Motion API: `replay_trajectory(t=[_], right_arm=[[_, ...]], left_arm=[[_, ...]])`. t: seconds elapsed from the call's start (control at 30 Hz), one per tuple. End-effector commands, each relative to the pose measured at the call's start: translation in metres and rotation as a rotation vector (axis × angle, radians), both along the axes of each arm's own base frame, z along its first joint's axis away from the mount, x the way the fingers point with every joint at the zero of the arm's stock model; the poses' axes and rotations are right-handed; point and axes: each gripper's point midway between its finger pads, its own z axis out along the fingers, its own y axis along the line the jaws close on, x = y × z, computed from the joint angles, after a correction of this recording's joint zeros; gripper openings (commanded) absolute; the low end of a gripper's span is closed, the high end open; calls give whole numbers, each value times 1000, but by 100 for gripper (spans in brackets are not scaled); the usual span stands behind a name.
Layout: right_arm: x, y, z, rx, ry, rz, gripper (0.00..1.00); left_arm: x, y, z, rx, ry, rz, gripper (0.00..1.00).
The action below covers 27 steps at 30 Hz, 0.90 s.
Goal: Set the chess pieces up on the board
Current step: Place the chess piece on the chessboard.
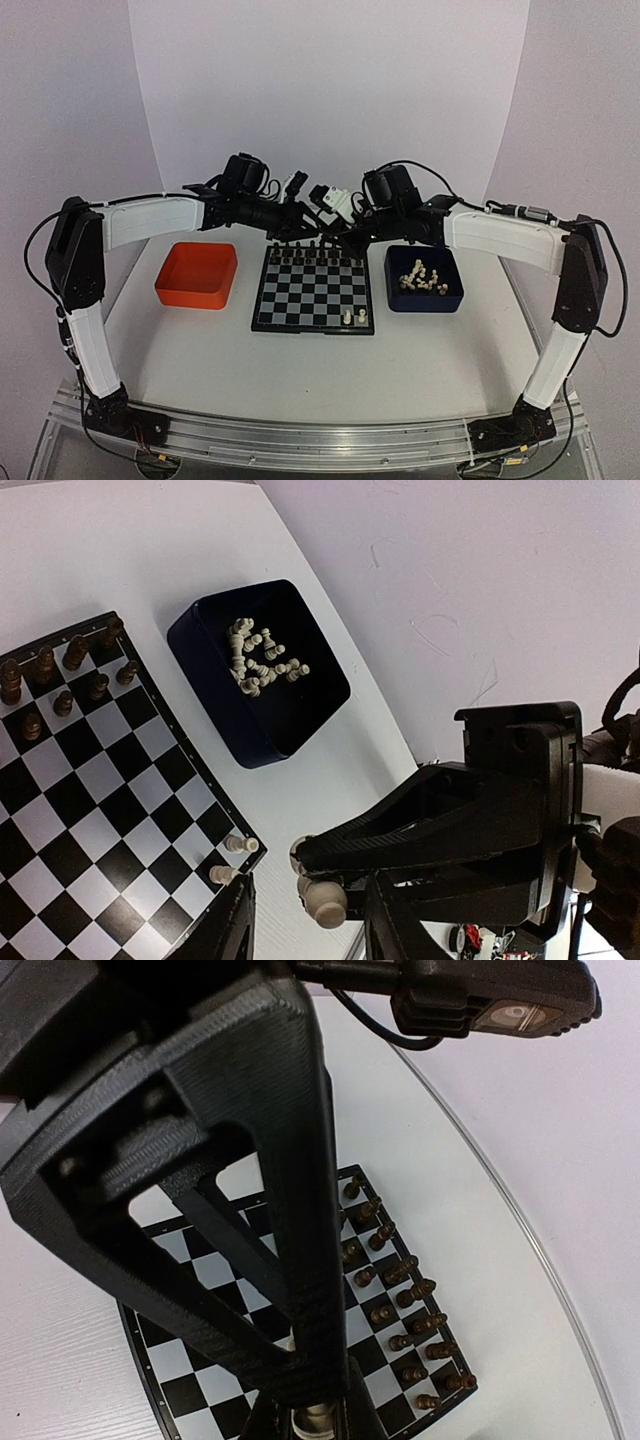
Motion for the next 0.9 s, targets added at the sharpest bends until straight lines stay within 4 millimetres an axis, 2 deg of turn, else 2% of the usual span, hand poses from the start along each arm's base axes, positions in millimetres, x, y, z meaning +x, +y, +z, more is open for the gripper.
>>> replay_trajectory(t=[0.0, 0.2, 0.37, 0.43, 0.57, 0.6, 0.73, 0.87], right_arm=[[5, 11, 24, 56, -47, 2, 0], [3, 14, 22, 54, -40, 12, 0], [7, 13, 19, 48, -41, -19, 3], [8, 12, 19, 54, -28, -37, 12], [1, 8, 13, 71, 23, -47, 55], [-3, 7, 9, 70, 35, -43, 62], [-17, -2, 4, 80, 83, -43, 75], [-34, -19, 3, 94, 125, -70, 83]], left_arm=[[1, -7, 24, -45, -44, -31, 28], [1, -9, 19, -43, -28, -37, 2], [-1, -7, 21, -46, -37, -35, 0], [-2, -6, 24, -49, -53, -32, 0], [-1, 0, 25, -38, -97, -12, 0], [-1, 1, 25, -31, -106, -6, 0], [4, 9, 17, 27, -140, 34, 0], [10, 18, 11, 96, -171, 81, 0]])
